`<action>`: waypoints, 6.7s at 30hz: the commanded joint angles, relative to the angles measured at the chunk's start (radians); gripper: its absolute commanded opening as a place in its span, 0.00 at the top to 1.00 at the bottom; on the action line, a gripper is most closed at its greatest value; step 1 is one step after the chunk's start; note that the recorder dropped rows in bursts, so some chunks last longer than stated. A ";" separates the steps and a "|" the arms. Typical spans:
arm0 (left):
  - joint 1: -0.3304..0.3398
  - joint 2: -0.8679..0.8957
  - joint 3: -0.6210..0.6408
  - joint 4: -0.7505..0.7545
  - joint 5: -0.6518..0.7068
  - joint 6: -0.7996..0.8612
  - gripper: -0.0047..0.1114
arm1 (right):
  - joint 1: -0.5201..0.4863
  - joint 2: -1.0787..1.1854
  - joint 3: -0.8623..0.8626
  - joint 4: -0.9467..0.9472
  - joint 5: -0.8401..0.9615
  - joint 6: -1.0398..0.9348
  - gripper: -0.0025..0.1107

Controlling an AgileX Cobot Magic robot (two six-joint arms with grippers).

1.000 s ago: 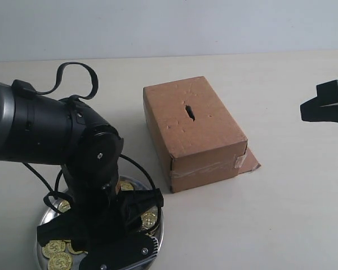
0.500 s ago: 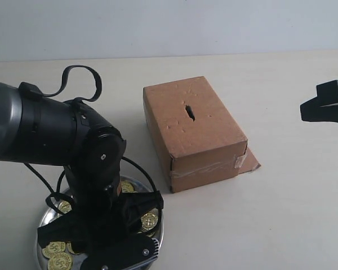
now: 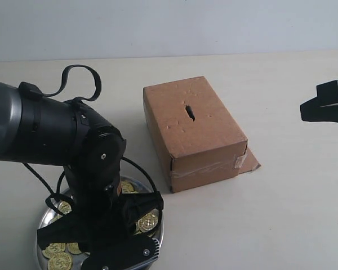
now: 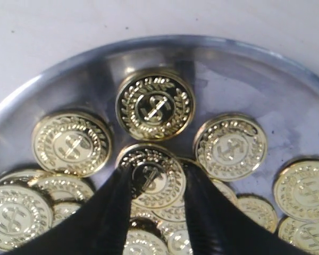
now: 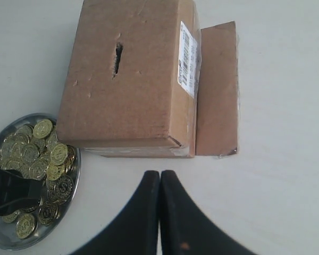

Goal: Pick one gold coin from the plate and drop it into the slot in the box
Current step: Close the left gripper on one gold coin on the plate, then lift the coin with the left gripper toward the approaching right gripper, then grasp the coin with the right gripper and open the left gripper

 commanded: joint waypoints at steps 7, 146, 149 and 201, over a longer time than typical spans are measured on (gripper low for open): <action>-0.008 0.011 0.002 -0.014 -0.001 -0.004 0.60 | -0.007 0.002 -0.002 0.010 -0.002 -0.010 0.98; 0.100 -0.602 0.002 0.121 0.032 -0.928 0.65 | 0.588 0.158 0.126 0.886 -0.347 -0.413 0.98; 0.100 -0.645 0.002 0.071 0.030 -0.928 0.65 | 0.652 0.270 0.103 1.027 -0.301 -0.605 0.98; 0.066 -0.714 0.044 -0.084 -0.139 -0.856 0.65 | 0.690 0.378 -0.052 1.027 -0.214 -0.605 0.98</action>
